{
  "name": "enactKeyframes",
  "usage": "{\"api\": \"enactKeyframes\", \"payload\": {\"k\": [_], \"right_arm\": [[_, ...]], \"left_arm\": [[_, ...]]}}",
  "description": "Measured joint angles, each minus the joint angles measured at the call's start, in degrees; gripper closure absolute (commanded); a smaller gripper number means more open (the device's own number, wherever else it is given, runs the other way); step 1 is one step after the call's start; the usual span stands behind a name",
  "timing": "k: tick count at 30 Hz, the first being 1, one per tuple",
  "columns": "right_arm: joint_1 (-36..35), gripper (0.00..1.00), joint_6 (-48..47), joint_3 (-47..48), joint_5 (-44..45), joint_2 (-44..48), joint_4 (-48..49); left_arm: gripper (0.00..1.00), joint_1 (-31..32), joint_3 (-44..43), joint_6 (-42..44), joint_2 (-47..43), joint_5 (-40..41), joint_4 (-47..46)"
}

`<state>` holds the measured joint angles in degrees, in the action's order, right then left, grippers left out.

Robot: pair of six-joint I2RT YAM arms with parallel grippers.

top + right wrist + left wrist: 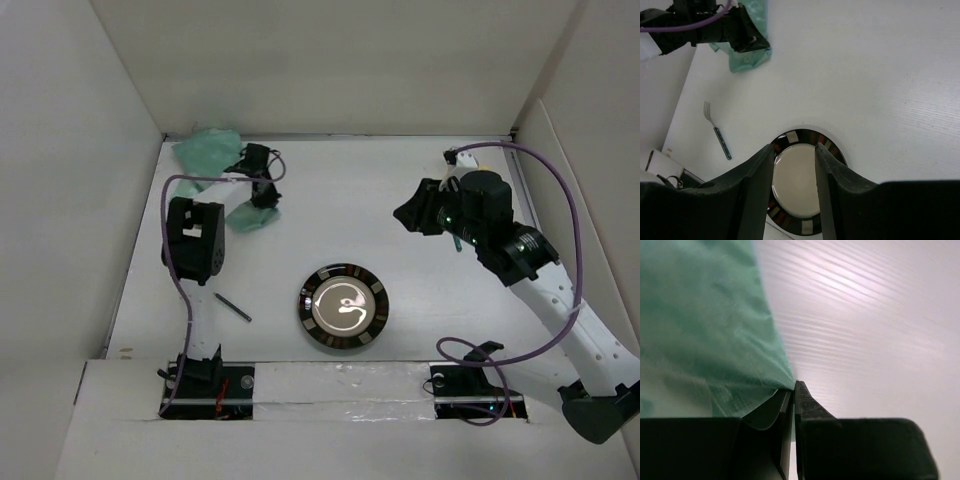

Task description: Set the dinner table for one person

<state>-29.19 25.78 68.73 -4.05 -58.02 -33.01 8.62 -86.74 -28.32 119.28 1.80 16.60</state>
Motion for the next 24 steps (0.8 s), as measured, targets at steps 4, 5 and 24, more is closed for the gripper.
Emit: {"api": "enactKeyframes", "payload": {"k": [4, 5, 24], "right_arm": [[-0.55, 0.51, 0.7, 0.13, 1.46, -1.27, -0.02], [-0.61, 0.49, 1.07, 0.13, 1.77, -1.57, -0.02], [-2.03, 0.86, 12.07, -3.98, 7.58, -25.57, 12.17]], "left_arm": [[0.88, 10.99, -4.76, 0.46, 2.8, -4.83, -1.36], [0.79, 13.42, -6.01, 0.74, 3.39, -5.79, -1.4], [0.65, 6.16, 18.56, -5.16, -38.6, -2.71, -11.19]]}}
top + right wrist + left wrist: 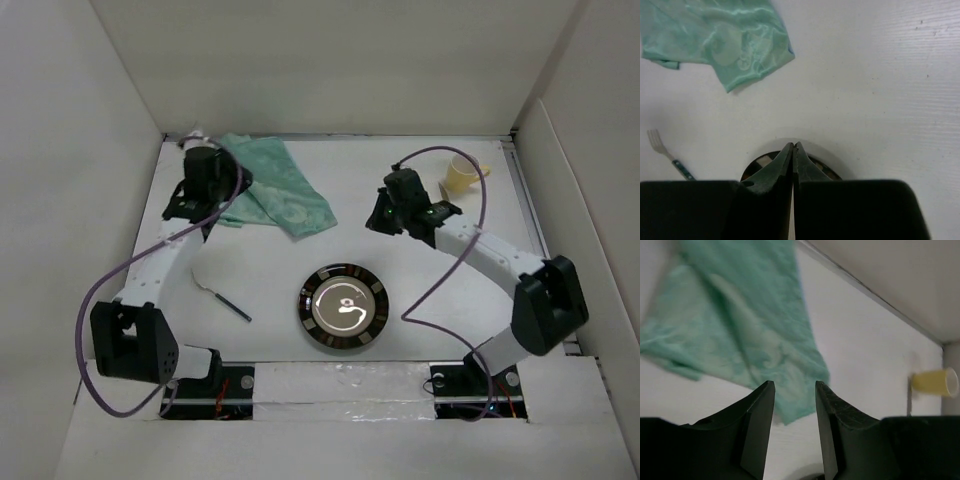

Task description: Set the dinner table for one person

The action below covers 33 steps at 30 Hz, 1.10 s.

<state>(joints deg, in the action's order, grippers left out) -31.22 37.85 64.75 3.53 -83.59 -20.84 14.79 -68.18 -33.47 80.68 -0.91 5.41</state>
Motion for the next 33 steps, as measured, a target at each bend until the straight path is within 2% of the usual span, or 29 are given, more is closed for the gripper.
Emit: {"api": "enactKeyframes", "payload": {"k": [1, 2, 5, 7, 9, 15, 25, 33], "right_arm": [[-0.11, 0.67, 1.05, 0.52, 0.63, -2.32, 0.72], [-0.37, 0.67, 1.05, 1.75, 0.63, -6.03, 0.76], [-1.09, 0.51, 3.58, 4.81, 1.55, -13.86, 2.14], [-1.57, 0.49, 5.53, 7.19, 2.14, -18.8, 2.84], [-2.08, 0.47, 7.69, 9.6, 2.56, -23.23, 3.32], [-2.67, 0.46, 13.57, 15.08, 3.61, -32.0, 3.28], [-2.67, 0.49, 19.5, 21.86, 4.37, -37.27, 3.08], [-2.67, 0.63, 21.31, 26.73, 4.26, -40.68, 1.86]], "left_arm": [[0.59, -3.8, 3.37, -1.18, -2.6, 0.02, -0.83], [0.59, -7.5, 6.21, -2.51, -3.98, 0.5, -1.05], [0.51, -17.16, 14.56, -6.01, -3.85, -2.45, -4.44], [0.44, -22.16, 19.17, -8.35, -2.14, -4.26, -4.74], [0.41, -24.41, 20.79, -10.78, -0.5, -5.55, -4.44], [0.4, -26.45, 20.52, -16.57, 7.17, -8.26, -8.28], [0.45, -26.45, 15.26, -22.95, 16.74, -9.62, -13.09], [0.56, -26.45, 12.63, -24.46, 19.45, -9.68, -13.33]]}}
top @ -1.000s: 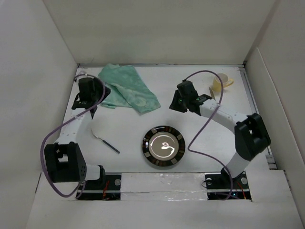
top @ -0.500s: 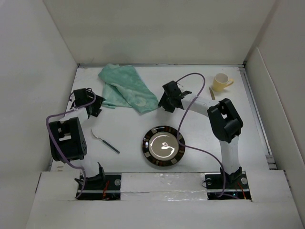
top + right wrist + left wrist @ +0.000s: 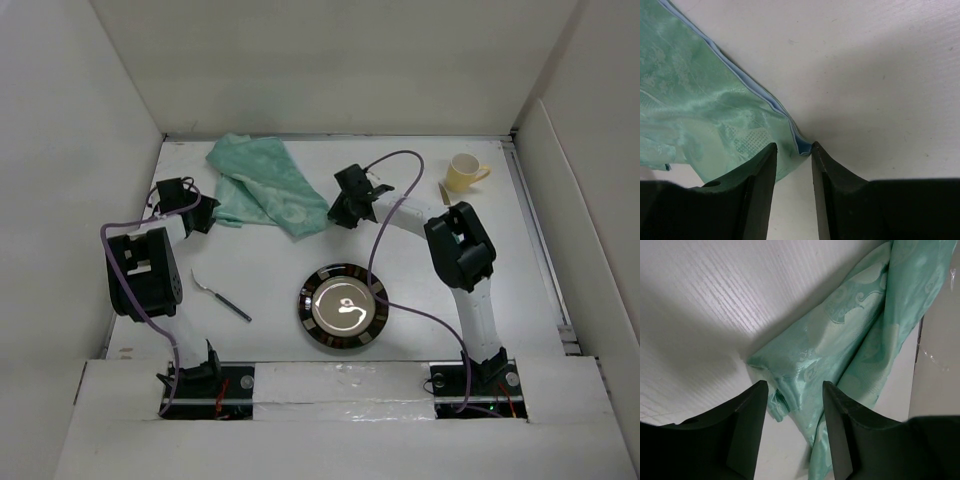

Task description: Set the dinner table for one person

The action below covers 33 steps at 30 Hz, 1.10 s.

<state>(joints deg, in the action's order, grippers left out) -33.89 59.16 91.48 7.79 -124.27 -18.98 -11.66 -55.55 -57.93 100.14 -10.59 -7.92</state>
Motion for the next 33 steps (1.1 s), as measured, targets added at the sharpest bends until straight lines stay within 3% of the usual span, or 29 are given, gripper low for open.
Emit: {"api": "enactKeyframes", "payload": {"k": [8, 11, 12, 13, 14, 15, 21, 24, 30, 33], "right_arm": [[0.02, 0.7, 0.66, 2.54, -0.52, -1.92, -0.52], [0.0, 0.82, 0.7, 3.15, -1.01, -2.58, -0.5], [0.02, 0.87, 0.85, 3.43, -1.14, -2.89, -0.44], [0.02, 1.0, 0.83, 3.58, -1.18, -2.99, -0.44], [0.02, 1.0, 0.87, 3.69, -1.2, -3.13, -0.48], [0.0, 1.0, 0.87, 3.69, -1.2, -3.13, -0.44], [0.48, 1.0, -0.52, 3.3, -2.05, -2.43, 2.36], [1.42, 1.0, -2.91, 6.62, -2.71, -1.38, 2.01], [6.84, 1.0, -9.05, 34.18, -4.72, -0.96, -1.05], [10.25, 1.0, -11.5, 41.79, -6.21, 3.06, -0.2]], "left_arm": [[0.65, 0.0, -3.21, -0.72, 3.98, 0.07, -0.07], [0.72, 0.0, -3.21, -1.14, 4.98, 0.15, 0.26], [0.78, 0.0, -3.21, -1.14, 5.07, 0.22, 0.44], [0.89, 0.0, -3.21, -1.27, 5.07, 0.33, 0.5], [0.89, 0.0, -3.21, -1.2, 5.07, 0.37, 0.46], [1.0, 0.0, -3.21, -1.2, 5.07, 0.37, 0.39], [1.0, 0.31, -4.87, -0.92, 5.14, 0.02, 0.7], [1.0, 1.55, -14.4, 0.79, 5.42, 0.42, 4.09], [1.0, 5.57, -45.05, 4.66, 6.19, 0.68, 6.78], [1.0, 7.52, -51.71, 6.49, 2.99, 0.5, 4.92]]}}
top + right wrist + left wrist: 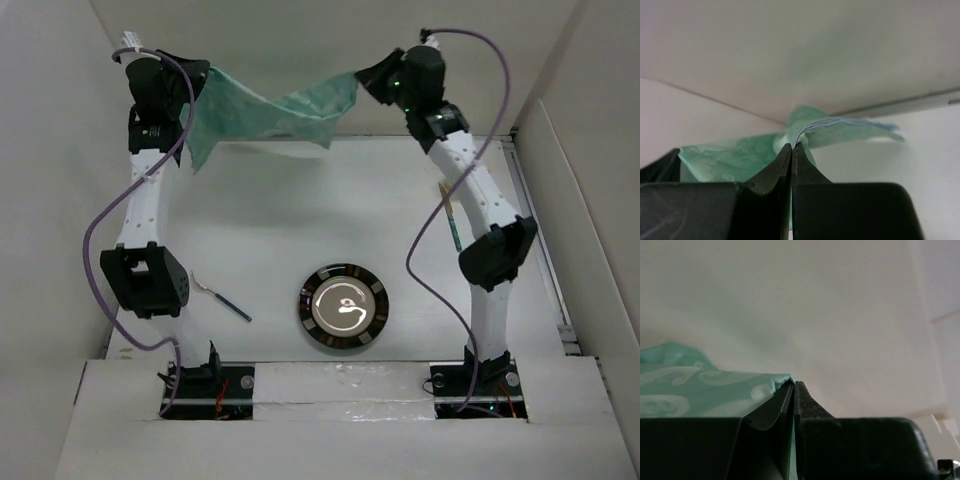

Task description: Set the dinner table for one person

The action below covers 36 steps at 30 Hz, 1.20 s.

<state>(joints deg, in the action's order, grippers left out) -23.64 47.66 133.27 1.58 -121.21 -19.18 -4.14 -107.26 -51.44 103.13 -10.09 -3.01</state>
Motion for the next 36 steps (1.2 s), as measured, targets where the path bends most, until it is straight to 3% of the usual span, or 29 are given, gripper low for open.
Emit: {"api": "enactKeyframes", "payload": {"k": [3, 10, 13, 17, 19, 22, 28, 36], "right_arm": [[3.1, 1.0, -1.33, -5.7, -1.6, 9.46, 1.79], [4.85, 1.0, -2.93, -49.81, -4.39, 36.06, 12.39], [4.87, 1.0, -2.67, -67.87, -5.46, 41.07, 13.62], [5.81, 1.0, -2.38, -83.82, -6.27, 41.03, 11.91], [6.86, 1.0, -2.43, -87.95, -6.69, 40.92, 10.45], [8.74, 1.0, -2.71, -89.99, -7.65, 40.92, 10.16], [11.5, 1.0, -3.37, -90.07, -8.35, 41.16, 10.62], [15.89, 1.0, -5.51, -90.09, -8.92, 41.22, 10.54]], "left_arm": [[1.0, 1.46, 5.38, 1.2, -7.87, -0.44, -1.88], [0.98, 3.8, 42.82, 3.52, -29.68, 0.55, -6.54], [0.76, 5.14, 56.92, 4.52, -32.68, 0.85, -5.77], [0.61, 5.25, 67.84, 5.57, -31.93, 0.85, -2.12], [0.49, 5.2, 70.14, 6.05, -31.87, 0.74, -0.48], [0.4, 5.18, 71.36, 6.71, -33.11, 1.03, 1.33], [0.39, 5.2, 71.25, 9.46, -35.63, 4.52, 4.79], [0.43, 5.18, 71.49, 11.82, -29.03, 11.45, 9.55]]}}
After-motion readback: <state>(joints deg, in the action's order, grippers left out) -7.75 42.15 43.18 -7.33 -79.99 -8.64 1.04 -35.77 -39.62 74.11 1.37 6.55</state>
